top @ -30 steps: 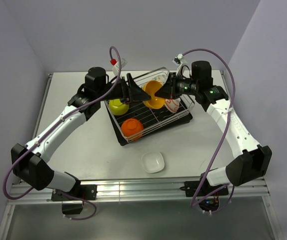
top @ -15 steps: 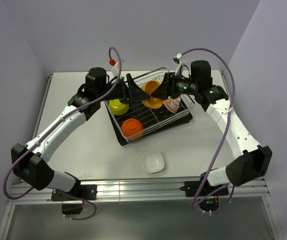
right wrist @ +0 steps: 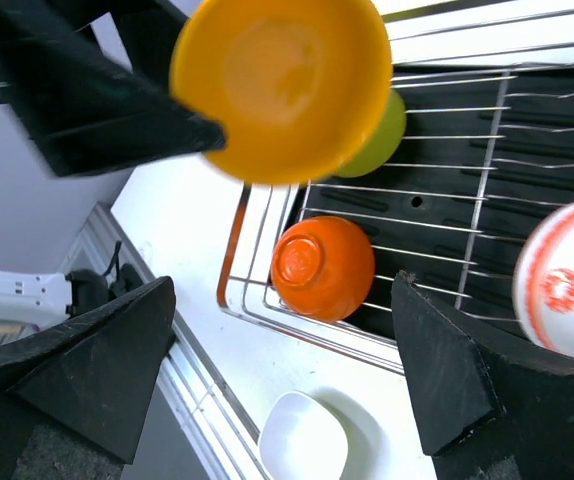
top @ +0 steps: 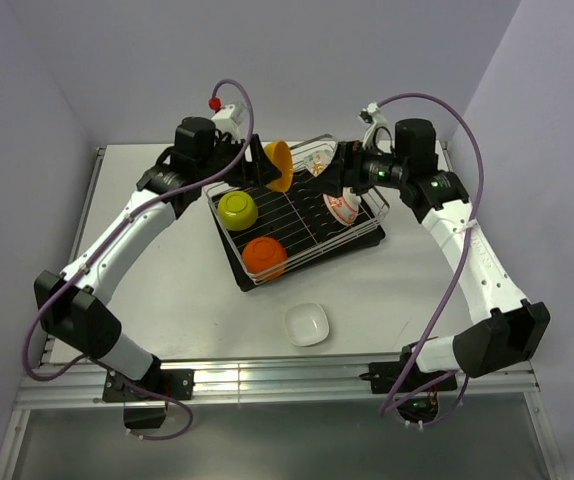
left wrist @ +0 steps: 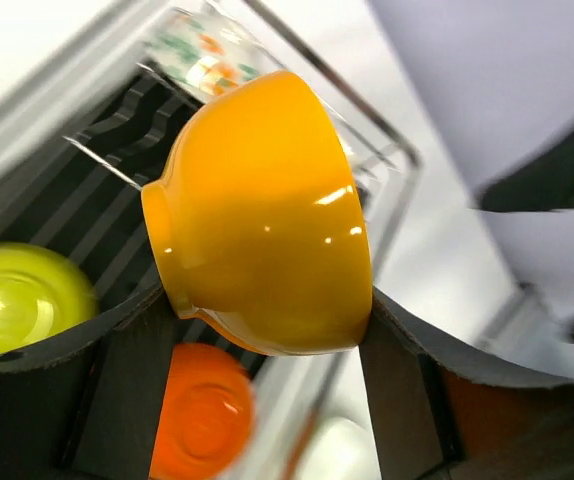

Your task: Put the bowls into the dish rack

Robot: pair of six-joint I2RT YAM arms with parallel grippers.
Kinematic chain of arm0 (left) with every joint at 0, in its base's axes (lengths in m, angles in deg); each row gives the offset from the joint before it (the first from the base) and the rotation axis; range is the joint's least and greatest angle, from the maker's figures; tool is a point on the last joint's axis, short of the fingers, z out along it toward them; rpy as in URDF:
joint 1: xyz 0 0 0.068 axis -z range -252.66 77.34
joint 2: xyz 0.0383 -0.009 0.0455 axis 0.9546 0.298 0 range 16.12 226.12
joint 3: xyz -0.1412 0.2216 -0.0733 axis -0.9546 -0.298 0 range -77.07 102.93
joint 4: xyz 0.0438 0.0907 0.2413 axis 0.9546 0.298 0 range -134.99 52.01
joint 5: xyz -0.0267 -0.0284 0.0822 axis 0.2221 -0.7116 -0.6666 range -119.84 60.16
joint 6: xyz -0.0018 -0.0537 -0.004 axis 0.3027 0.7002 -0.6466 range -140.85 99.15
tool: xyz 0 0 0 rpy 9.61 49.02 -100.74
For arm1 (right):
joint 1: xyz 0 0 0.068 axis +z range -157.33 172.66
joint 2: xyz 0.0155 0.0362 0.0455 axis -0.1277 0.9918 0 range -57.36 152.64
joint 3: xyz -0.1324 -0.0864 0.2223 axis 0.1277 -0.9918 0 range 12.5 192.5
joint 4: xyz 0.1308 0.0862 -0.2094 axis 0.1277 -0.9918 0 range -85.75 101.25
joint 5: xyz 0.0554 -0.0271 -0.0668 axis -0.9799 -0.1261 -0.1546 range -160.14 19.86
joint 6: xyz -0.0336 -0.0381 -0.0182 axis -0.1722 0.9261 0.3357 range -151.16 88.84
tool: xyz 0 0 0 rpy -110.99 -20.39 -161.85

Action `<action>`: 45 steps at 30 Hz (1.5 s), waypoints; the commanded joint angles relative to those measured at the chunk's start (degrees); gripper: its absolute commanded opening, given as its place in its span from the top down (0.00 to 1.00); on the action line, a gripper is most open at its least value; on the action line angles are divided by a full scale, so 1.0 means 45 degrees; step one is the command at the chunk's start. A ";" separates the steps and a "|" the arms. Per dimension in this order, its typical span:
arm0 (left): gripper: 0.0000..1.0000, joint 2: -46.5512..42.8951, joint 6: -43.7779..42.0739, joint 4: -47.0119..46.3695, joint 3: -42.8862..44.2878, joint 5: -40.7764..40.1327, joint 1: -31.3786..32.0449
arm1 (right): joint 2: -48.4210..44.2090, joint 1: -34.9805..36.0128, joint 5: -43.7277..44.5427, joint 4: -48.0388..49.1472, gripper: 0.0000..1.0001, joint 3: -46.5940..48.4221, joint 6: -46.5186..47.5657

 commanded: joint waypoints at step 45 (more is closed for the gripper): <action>1.00 0.4504 -1.1898 0.0041 0.0612 -0.8777 0.2833 | -0.0839 -0.3622 -0.1193 -0.0373 0.04 0.0069 0.0272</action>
